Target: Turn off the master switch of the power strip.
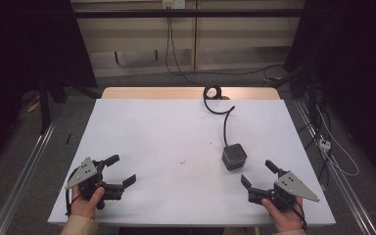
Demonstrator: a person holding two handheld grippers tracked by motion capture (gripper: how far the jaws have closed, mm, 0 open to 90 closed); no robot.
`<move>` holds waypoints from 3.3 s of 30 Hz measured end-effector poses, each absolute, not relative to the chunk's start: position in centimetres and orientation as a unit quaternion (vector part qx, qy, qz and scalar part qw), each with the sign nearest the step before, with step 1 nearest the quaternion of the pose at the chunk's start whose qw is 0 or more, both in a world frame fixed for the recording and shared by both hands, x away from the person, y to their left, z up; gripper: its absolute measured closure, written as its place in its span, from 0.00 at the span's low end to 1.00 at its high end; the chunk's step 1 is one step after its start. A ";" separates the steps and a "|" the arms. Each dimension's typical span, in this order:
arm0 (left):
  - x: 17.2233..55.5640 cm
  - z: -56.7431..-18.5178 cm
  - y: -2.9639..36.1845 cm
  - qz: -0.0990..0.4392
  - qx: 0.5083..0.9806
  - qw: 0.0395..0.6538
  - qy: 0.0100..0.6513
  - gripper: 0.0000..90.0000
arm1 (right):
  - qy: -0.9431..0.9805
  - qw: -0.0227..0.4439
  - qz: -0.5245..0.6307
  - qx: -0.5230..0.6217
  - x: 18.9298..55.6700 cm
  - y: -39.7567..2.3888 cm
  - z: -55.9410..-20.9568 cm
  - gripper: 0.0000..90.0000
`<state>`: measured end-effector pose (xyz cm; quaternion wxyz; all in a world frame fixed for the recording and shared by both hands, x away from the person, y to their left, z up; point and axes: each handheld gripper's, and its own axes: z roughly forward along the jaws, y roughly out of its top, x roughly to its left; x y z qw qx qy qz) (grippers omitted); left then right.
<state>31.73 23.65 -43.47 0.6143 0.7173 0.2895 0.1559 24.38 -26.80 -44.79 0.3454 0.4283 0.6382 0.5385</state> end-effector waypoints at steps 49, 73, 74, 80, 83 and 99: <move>31.7 -43.6 23.5 0.155 0.718 0.616 0.284 0.03 | 0.663 0.269 0.524 0.462 27.1 -27.2 -42.2 0.85; 31.9 -43.6 23.4 0.156 0.717 0.618 0.282 0.03 | 0.673 0.234 0.517 0.475 29.2 -26.9 -41.8 1.00; 31.9 -43.6 23.5 0.156 0.717 0.618 0.283 0.03 | 0.674 0.233 0.517 0.474 29.3 -26.9 -41.8 1.00; 31.9 -43.5 23.4 0.154 0.716 0.620 0.283 0.03 | 0.679 0.234 0.512 0.472 29.7 -26.8 -41.4 1.00; 31.9 -43.5 23.4 0.154 0.715 0.621 0.282 0.03 | 0.683 0.231 0.508 0.471 30.0 -26.7 -41.3 1.00; 31.9 -43.5 23.6 0.154 0.712 0.624 0.282 0.03 | 0.705 0.215 0.488 0.468 31.4 -25.1 -41.6 1.00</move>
